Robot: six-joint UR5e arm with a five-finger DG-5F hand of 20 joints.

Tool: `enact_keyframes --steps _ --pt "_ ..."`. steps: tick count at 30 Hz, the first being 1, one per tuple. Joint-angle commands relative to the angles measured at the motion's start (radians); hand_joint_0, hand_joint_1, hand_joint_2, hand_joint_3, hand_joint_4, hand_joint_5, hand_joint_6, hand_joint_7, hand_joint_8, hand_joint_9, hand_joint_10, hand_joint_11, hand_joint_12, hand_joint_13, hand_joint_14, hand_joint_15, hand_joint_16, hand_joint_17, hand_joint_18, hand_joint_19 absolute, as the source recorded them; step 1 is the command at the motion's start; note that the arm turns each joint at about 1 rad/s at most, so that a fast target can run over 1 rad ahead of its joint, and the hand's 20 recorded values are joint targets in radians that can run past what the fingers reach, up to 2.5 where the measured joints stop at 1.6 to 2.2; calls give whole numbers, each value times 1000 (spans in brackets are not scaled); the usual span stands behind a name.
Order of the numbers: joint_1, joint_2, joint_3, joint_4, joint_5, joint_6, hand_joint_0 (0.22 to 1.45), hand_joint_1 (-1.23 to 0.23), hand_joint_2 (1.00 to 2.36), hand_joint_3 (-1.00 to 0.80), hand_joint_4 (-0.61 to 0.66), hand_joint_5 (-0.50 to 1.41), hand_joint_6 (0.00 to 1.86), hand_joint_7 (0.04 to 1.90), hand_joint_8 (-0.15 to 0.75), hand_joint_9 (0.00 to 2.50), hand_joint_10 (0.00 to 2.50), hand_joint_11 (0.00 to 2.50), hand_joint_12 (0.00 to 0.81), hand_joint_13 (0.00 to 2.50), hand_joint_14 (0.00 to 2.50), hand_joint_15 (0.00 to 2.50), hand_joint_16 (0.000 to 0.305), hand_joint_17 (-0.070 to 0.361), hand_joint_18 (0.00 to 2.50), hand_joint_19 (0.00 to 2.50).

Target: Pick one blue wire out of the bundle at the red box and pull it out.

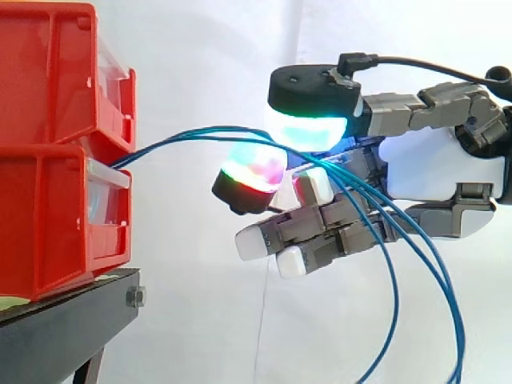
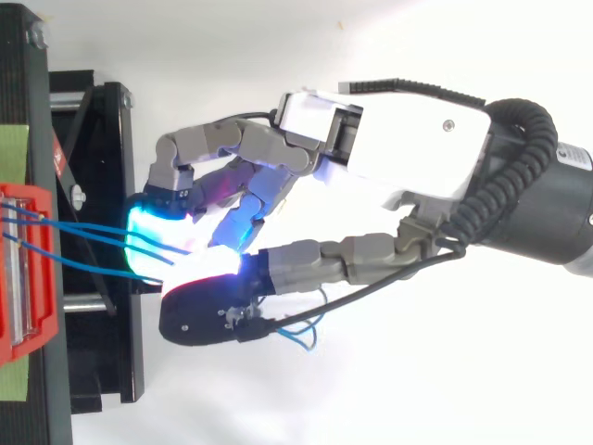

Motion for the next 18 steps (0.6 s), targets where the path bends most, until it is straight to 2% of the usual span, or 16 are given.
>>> enact_keyframes --steps 1,4,6,9,10,12,18 --pt "0 0 0 0 0 -1 740 -903 1008 -403 305 -96 586 1071 222 1107 30 787 349 630 18 384 53 120 511 523" --pt "0 0 0 0 1 -1 724 -943 1000 -500 320 -113 671 898 222 1100 32 796 350 627 17 387 54 120 516 521" --pt "0 0 0 0 0 -1 700 -934 1000 -500 330 -115 697 868 222 1098 28 791 352 623 17 381 54 121 513 521" --pt "0 0 0 0 0 -2 643 -898 1000 -500 321 -77 615 1077 219 1109 28 723 347 620 18 380 54 121 506 542" --pt "0 0 0 0 1 -2 612 -824 1000 -500 318 -63 571 1172 224 1121 27 693 347 621 18 379 54 121 503 560" --pt "0 0 0 0 0 -2 598 -764 1000 -500 311 -45 506 1304 222 1127 25 666 348 626 17 380 54 121 496 567" --pt "0 0 0 0 1 -1 609 -567 1008 -397 314 -46 502 1190 219 1137 24 611 351 621 18 394 54 122 471 599"
